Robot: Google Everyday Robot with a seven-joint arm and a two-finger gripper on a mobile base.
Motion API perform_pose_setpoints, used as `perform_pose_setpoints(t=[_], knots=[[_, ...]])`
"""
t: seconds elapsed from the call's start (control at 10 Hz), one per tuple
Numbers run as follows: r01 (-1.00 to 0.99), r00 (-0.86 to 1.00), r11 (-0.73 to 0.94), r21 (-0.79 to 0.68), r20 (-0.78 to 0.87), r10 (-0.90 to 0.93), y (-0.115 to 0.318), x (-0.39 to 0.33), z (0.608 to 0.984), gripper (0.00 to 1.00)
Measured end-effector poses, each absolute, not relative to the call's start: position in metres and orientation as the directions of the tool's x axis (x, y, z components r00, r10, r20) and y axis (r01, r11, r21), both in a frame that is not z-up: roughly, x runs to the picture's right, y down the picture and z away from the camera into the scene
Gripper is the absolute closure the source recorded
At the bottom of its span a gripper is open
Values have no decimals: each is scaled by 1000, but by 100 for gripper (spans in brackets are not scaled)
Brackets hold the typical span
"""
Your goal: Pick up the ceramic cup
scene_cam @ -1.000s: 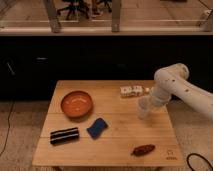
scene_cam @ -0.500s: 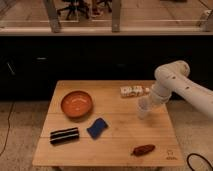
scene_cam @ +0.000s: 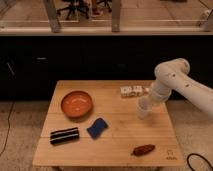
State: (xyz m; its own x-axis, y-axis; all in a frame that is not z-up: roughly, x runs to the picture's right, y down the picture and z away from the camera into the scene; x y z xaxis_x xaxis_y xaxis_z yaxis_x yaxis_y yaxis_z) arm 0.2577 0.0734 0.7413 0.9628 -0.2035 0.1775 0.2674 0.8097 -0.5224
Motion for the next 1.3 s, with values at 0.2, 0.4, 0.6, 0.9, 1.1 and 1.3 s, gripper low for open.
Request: perform_pose_setpoints(t=[0.2, 0.4, 0.6, 0.9, 1.1, 1.3], knots=[[265, 963, 808, -527, 177, -201, 74, 258, 742, 86], [249, 968, 805, -538, 166, -189, 78, 259, 744, 66], [244, 969, 800, -548, 163, -183, 81, 260, 746, 46], [243, 969, 791, -562, 174, -175, 88, 259, 746, 20], [246, 968, 786, -567, 181, -172, 91, 258, 745, 20], [248, 967, 783, -570, 188, -170, 92, 258, 745, 20]])
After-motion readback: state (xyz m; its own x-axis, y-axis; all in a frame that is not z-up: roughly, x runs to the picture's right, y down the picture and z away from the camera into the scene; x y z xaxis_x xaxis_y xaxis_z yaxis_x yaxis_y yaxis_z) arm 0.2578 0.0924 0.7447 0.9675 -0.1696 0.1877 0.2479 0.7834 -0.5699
